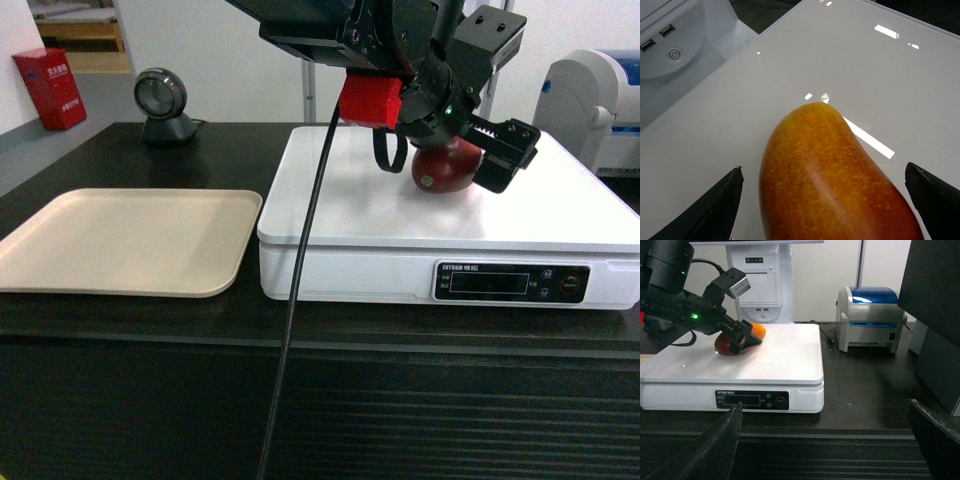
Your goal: Place dark red mango on scale at checkout
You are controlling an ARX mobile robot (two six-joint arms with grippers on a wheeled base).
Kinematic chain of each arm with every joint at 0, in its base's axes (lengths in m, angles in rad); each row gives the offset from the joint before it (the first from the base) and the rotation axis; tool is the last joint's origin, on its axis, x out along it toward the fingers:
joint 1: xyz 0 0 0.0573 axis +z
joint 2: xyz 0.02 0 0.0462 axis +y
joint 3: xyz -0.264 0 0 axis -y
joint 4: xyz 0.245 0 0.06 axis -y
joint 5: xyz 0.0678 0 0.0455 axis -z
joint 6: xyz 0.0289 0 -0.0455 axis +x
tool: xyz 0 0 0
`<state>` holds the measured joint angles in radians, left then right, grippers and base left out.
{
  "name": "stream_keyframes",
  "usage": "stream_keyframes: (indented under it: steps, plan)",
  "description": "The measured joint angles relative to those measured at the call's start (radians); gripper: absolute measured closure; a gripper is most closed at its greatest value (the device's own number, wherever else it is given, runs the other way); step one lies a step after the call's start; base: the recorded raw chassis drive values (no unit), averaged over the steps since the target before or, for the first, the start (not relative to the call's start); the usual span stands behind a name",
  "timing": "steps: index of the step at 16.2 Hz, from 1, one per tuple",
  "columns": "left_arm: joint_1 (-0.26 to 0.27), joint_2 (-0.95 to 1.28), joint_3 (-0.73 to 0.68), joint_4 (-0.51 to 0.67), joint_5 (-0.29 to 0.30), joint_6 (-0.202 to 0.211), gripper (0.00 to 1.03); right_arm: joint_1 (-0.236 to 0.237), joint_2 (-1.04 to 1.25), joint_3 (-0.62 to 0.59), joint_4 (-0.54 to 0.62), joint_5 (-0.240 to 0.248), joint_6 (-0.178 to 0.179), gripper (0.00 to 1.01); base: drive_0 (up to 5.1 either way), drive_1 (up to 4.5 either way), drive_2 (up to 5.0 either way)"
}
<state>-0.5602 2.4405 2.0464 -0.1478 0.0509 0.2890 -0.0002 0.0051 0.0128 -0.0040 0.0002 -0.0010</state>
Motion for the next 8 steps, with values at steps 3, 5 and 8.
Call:
stream_keyframes:
  steps: [3,5,8]
  plan:
    - [0.005,-0.019,-0.045,0.026,-0.001,0.0,0.05,0.0,0.0,0.0,0.0,0.0,0.0,0.03,0.0,0.0,0.0]
    - [0.006,-0.056,-0.097,0.051,0.002,-0.002,0.05,0.0,0.0,0.0,0.0,0.0,0.0,0.03,0.0,0.0,0.0]
    - [-0.001,-0.171,-0.185,0.12,0.023,-0.022,0.05,0.0,0.0,0.0,0.0,0.0,0.0,0.03,0.0,0.0,0.0]
